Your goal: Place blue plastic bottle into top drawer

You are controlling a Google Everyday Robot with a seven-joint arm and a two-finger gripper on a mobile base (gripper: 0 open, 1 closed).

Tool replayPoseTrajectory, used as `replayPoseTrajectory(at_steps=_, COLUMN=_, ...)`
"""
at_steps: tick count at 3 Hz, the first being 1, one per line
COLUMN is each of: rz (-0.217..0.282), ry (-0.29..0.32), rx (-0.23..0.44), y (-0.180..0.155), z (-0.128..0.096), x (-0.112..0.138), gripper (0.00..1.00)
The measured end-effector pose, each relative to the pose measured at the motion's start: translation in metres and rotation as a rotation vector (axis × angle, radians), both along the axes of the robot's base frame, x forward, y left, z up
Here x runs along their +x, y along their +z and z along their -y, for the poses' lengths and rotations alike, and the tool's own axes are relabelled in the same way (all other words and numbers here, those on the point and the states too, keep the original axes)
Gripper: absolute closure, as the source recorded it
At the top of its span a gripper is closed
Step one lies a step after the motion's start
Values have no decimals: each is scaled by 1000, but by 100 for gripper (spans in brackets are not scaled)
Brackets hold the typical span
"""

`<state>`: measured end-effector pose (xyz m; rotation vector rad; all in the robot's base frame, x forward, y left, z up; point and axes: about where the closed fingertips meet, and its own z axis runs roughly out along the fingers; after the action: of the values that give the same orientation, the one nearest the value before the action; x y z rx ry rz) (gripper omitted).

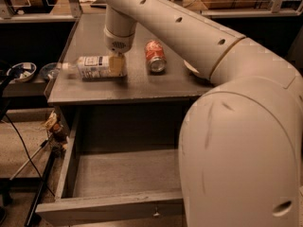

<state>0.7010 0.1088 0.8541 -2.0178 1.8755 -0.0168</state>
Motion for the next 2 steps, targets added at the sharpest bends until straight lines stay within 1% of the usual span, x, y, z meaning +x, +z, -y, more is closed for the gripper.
replayPoseTrajectory(at_steps=1, rz=2, ry=3, rx=1, y=2, z=0, x=0, gripper=100)
replayPoseTrajectory(at_steps=2, rz=13, ry=14, rx=6, y=14, z=1, x=2, gripper=100)
